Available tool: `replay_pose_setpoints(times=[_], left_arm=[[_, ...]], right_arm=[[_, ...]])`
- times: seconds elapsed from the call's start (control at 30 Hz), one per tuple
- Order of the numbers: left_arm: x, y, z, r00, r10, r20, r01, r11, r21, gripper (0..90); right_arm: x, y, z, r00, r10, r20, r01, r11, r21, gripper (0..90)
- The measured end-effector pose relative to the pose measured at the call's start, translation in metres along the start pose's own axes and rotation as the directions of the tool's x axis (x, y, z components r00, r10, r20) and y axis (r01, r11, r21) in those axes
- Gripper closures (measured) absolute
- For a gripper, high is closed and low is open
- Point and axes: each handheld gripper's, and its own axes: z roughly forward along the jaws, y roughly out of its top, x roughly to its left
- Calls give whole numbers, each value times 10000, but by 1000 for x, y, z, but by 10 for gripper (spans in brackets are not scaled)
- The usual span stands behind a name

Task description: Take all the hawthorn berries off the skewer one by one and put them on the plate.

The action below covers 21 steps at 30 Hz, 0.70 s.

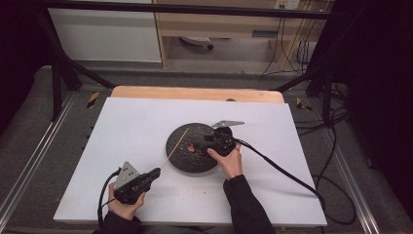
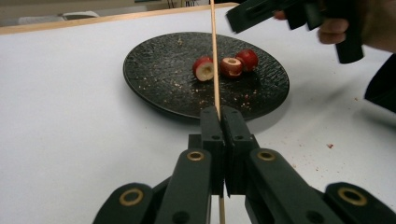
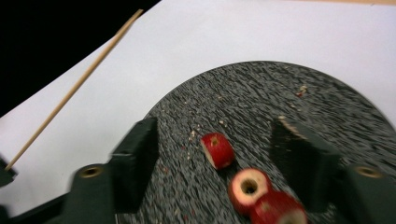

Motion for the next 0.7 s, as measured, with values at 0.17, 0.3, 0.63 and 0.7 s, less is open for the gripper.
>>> replay_pose_setpoints(times=[0.17, 0.3, 0.63, 0.7], left_arm=[[1, 2, 2, 10000, -34, 3, 34, 9999, 98, 883], [1, 4, 5, 10000, -55, 17, 55, 9998, 188, 884], [6, 15, 15, 9999, -126, 86, 121, 9986, 505, 884], [6, 19, 19, 9999, -89, 73, 84, 9981, 618, 883]], right_arm=[[-4, -10, -25, 9993, -359, 55, 360, 9992, -192, 159], [-11, -24, -43, 9980, -613, 169, 617, 9979, -218, 99], [-35, -64, -81, 9929, -888, 795, 885, 9961, 72, 20], [-38, -71, -88, 9909, -961, 938, 952, 9954, 141, 15]])
